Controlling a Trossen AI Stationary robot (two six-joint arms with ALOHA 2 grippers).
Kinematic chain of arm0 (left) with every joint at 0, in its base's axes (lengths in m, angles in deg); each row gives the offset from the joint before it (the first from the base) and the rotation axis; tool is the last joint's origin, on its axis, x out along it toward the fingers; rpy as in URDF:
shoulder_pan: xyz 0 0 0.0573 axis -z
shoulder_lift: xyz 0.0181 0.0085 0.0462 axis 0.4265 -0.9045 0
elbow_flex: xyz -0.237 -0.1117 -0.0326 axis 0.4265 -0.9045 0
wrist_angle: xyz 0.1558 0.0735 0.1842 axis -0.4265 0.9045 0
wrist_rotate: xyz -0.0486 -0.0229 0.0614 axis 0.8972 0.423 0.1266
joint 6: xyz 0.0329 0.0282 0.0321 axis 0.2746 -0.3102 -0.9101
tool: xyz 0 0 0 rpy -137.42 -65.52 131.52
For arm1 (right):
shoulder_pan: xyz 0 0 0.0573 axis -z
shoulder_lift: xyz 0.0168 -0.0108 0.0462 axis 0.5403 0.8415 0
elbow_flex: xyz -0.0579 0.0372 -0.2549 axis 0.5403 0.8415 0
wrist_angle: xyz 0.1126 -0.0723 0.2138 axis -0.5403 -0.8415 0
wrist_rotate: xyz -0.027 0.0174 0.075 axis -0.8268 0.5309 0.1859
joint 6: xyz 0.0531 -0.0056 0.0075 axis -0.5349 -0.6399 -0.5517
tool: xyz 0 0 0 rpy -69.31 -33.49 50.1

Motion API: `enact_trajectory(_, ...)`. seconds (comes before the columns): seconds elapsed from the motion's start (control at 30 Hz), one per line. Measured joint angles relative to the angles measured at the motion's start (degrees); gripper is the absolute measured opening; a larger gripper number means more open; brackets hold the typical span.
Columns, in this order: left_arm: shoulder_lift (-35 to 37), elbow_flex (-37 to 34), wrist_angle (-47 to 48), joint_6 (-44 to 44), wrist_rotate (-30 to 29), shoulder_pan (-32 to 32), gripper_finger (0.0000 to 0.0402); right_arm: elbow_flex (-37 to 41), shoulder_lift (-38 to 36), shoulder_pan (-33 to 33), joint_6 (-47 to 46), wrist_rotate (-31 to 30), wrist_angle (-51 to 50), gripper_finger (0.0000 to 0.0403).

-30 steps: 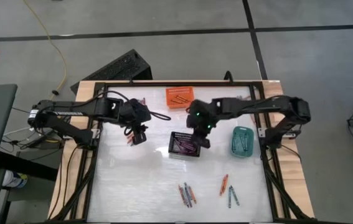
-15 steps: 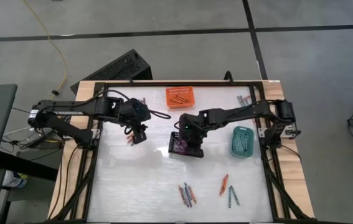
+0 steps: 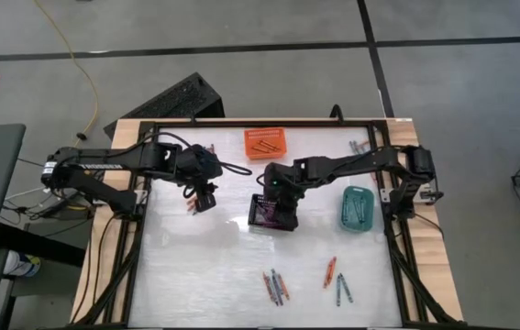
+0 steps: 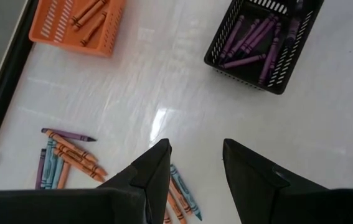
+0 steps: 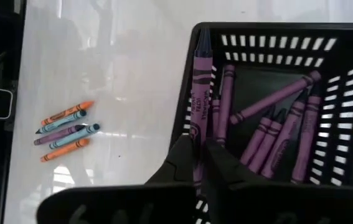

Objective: Sort crayons
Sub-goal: Put the violet crayon into the black bin, then put the orange crayon into the orange bin

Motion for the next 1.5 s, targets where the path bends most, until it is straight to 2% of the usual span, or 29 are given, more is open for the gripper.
enact_trajectory(0.27,0.00,0.00,-0.01,-0.82,-0.03,0.00,0.0137,0.00,0.00,0.05,-0.20,-1.57,0.02,0.0065)
enact_trajectory(0.47,0.03,-0.64,-0.85,-0.38,-0.11,-0.33,0.0137,0.00,-0.02,0.05,-0.17,-1.60,0.25,0.0082)
enact_trajectory(0.77,-0.07,-13.28,-7.50,3.32,1.37,-7.17,0.0137,0.00,-1.16,-0.12,-0.17,-1.62,0.14,0.0084)
enact_trajectory(0.9,-0.04,-16.61,-9.25,3.93,5.68,-12.65,0.0137,0.00,-4.53,-0.19,0.06,-1.94,0.06,0.0084)
enact_trajectory(1.07,0.00,-19.11,-4.04,3.23,12.63,-18.00,0.0137,0.00,-9.72,0.17,0.72,-3.53,-0.45,0.0084)
enact_trajectory(1.2,0.00,-22.18,-0.42,3.00,14.39,-18.87,0.0137,0.00,-13.27,0.54,0.84,-4.57,-0.99,0.0084)
enact_trajectory(1.5,-0.79,-27.55,-1.41,3.66,14.93,-16.85,0.0137,0.00,-16.06,0.82,2.37,-5.58,-1.33,0.0085)
